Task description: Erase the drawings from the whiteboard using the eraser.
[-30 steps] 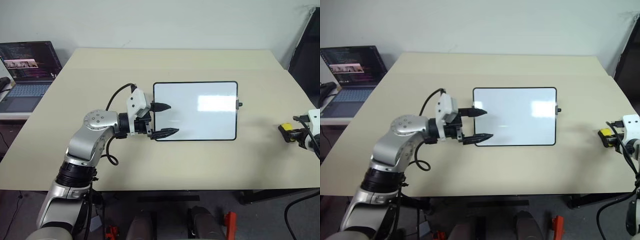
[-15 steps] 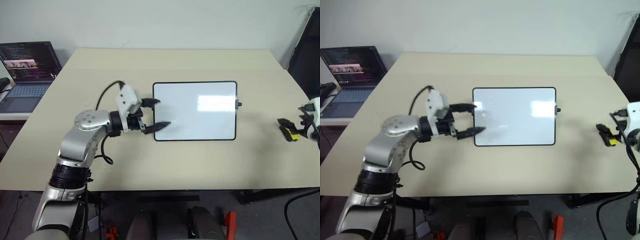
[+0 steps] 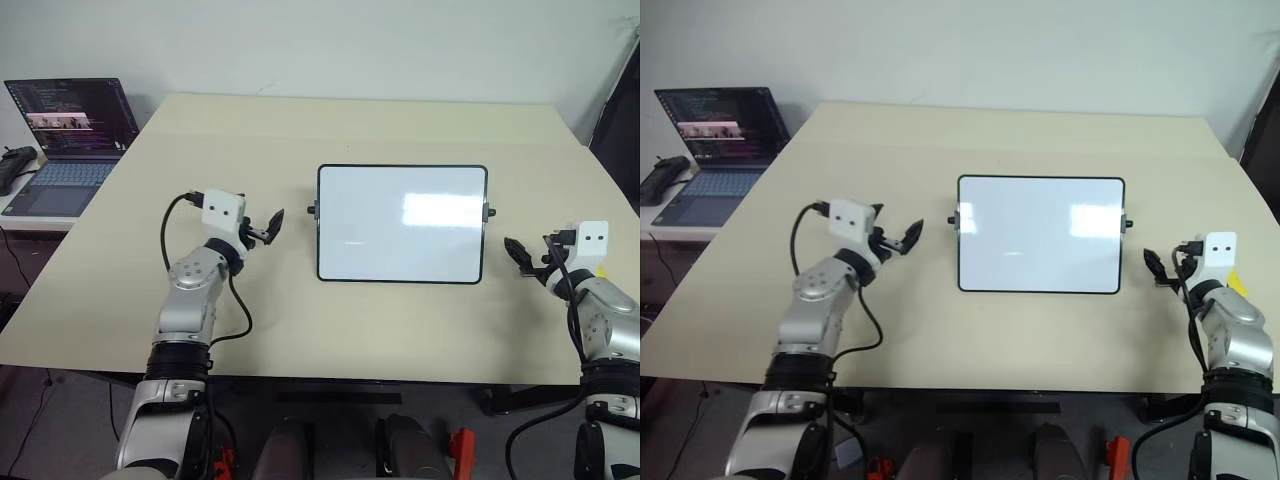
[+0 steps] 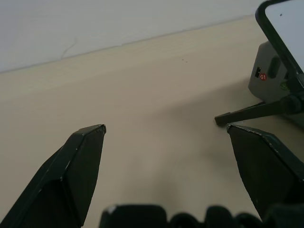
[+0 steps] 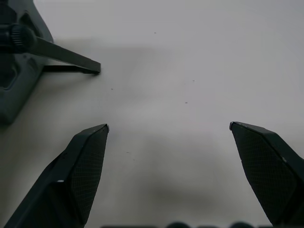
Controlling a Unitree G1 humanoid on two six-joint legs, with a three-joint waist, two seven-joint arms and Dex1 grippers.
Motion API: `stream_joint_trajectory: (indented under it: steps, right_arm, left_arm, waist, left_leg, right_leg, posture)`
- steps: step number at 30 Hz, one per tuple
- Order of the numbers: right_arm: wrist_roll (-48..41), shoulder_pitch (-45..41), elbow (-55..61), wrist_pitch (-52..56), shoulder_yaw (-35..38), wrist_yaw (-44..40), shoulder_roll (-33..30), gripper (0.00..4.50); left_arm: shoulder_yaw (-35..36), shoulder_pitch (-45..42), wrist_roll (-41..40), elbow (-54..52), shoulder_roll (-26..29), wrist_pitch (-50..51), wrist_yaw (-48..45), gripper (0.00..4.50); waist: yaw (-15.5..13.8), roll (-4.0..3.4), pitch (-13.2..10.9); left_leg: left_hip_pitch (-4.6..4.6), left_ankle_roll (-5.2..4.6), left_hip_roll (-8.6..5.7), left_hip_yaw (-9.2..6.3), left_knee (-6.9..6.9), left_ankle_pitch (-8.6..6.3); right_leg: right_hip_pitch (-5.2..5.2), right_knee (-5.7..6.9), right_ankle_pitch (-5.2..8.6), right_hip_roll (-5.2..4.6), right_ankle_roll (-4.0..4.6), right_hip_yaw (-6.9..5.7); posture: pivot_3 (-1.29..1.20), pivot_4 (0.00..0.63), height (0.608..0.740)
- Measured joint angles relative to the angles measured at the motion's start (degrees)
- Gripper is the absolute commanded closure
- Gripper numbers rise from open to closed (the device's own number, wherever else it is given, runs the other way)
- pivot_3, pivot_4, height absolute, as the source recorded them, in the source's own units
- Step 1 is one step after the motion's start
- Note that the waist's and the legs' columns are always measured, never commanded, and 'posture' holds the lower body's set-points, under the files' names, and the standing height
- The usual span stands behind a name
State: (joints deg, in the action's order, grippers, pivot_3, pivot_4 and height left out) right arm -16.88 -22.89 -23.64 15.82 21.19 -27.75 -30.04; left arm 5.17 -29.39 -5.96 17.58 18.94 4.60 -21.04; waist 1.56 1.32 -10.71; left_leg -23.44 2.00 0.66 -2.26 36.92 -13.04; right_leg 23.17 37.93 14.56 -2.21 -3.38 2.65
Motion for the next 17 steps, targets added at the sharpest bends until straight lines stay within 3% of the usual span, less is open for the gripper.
stream_joint_trajectory:
  steps: [9, 17]
  right_arm:
    - [-0.56, 0.74, 0.68, -2.56, -0.11, 2.9, 5.39, 0.03]
    - [-0.16, -2.24, 0.13, -4.03, -1.21, 4.34, 6.12, 0.03]
  left_arm:
    - [-0.73, 0.19, 3.87, 7.88, -2.41, -5.98, 6.36, 0.0]
    - [-2.94, -1.03, 5.36, 13.81, -7.35, -10.06, 8.6, 0.0]
  waist:
    - [0.31, -0.02, 0.01]
    - [0.1, -0.02, 0.01]
  left_leg:
    - [0.04, 0.0, 0.01, 0.01, 0.01, 0.0]
    - [0.02, 0.0, -0.01, 0.0, -0.01, 0.0]
  right_leg:
    - [0.0, 0.07, -0.01, 0.02, 0.01, 0.02]
    - [0.0, 0.04, -0.03, 0.01, -0.01, -0.01]
  posture:
    - [0.0, 0.15, 0.74]
    - [0.0, 0.15, 0.74]
